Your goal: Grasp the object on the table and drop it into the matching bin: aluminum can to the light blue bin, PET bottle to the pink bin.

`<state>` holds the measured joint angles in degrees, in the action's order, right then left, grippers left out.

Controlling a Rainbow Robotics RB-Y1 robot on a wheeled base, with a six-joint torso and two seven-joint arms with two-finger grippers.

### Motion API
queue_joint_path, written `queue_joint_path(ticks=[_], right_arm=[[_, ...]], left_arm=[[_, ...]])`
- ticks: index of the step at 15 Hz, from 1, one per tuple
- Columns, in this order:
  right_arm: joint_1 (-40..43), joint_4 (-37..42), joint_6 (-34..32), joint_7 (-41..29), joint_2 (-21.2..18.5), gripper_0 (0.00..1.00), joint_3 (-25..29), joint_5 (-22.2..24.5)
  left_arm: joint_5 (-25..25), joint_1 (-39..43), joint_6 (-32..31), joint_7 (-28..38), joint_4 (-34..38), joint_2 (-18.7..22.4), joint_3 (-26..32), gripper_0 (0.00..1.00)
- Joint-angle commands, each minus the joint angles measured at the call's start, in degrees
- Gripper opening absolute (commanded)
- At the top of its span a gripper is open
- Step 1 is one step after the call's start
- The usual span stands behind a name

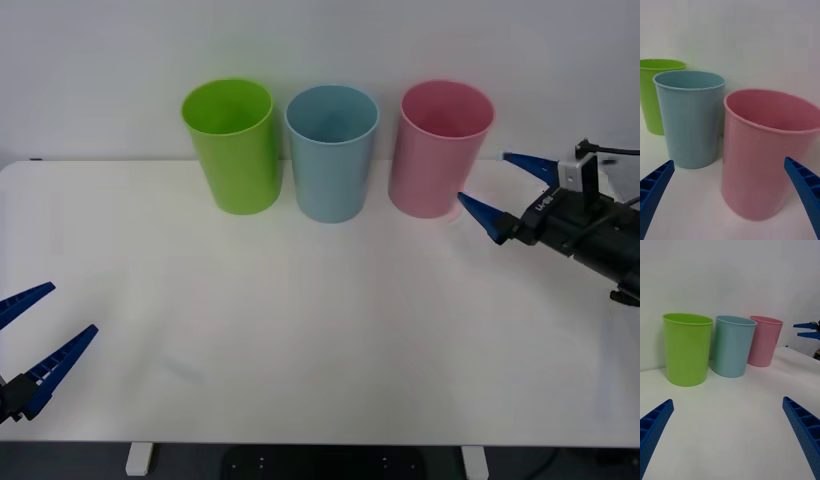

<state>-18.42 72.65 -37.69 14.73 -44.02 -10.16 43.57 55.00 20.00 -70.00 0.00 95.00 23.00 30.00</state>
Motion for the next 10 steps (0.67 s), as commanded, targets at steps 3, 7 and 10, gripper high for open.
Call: queue_joint_path(ticks=[3,7,10], right_arm=[[6.7,-0.1,-8.8,0.0,-1.2,1.00,6.6,0.0],[11.9,0.0,-17.7,-1.5,-1.8,1.00,12.5,1.1],[16.4,2.8,-22.9,-8.1,-1.8,1.00,17.5,3.4]], left_arm=[[0.0,0.0,0.0,0.0,0.0,0.0,0.0,1.00],[0.0,0.0,0.0,0.0,0.0,0.0,0.0,1.00],[0.0,0.0,0.0,0.0,0.0,0.0,0.0,1.00]])
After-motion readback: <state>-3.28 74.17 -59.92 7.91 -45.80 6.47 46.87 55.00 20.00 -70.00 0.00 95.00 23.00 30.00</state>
